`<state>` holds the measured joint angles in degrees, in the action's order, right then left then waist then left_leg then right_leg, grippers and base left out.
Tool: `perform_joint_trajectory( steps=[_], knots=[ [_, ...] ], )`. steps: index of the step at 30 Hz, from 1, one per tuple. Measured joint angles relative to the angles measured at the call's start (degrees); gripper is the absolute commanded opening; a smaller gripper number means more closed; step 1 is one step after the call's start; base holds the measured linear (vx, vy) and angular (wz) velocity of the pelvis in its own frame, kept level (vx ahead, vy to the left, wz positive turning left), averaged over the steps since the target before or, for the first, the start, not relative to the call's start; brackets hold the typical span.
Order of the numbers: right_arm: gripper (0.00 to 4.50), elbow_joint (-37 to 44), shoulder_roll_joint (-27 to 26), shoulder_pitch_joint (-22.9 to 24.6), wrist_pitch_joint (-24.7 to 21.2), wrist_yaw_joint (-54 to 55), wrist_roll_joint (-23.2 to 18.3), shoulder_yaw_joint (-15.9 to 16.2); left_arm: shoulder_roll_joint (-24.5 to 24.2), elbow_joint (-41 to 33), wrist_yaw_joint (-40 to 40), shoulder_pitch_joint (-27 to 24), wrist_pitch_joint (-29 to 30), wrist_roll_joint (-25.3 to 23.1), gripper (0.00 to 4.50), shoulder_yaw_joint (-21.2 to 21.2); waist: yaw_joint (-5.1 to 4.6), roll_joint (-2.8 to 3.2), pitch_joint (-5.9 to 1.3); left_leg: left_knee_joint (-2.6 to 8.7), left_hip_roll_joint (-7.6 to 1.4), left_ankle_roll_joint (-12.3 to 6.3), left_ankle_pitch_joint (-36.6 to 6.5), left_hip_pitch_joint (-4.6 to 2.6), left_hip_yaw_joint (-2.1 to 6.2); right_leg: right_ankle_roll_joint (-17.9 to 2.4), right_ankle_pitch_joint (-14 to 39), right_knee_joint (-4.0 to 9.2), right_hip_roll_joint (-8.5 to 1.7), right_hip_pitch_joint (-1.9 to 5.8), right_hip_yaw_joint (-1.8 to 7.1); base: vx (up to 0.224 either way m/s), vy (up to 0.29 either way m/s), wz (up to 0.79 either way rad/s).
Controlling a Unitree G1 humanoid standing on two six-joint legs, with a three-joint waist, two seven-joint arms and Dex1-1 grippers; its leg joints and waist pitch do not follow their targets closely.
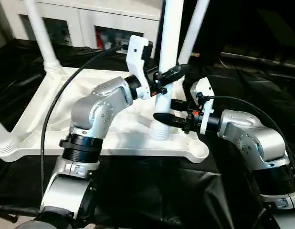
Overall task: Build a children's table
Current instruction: Insert table leg to table base
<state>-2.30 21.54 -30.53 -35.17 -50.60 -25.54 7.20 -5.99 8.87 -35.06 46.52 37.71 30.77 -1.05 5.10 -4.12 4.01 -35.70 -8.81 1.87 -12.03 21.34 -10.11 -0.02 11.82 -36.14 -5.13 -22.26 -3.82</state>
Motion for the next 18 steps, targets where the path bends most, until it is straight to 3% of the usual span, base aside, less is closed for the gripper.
perform_joint_trajectory(
  steps=[8,18],
  knots=[
    [3.19,0.0,0.9,0.0,-1.0,-2.6,-1.2,0.1,-0.1,-1.5,-4.2,0.0,1.3,3.3,1.83,0.2,0.02,0.00,0.00,0.00,0.00,-0.04,0.1,0.00,0.00,0.0,0.0,0.00,0.00,0.01,-0.01,0.000,0.000,0.00],
    [3.19,0.0,0.9,0.0,-1.6,-3.6,-1.6,0.8,-0.5,-3.5,-5.8,-1.1,2.1,3.3,1.83,-0.6,0.04,0.00,0.00,0.00,-0.01,-0.02,0.1,0.00,-0.01,0.0,0.0,0.00,0.00,0.01,-0.01,0.000,0.000,0.00]
  ],
)
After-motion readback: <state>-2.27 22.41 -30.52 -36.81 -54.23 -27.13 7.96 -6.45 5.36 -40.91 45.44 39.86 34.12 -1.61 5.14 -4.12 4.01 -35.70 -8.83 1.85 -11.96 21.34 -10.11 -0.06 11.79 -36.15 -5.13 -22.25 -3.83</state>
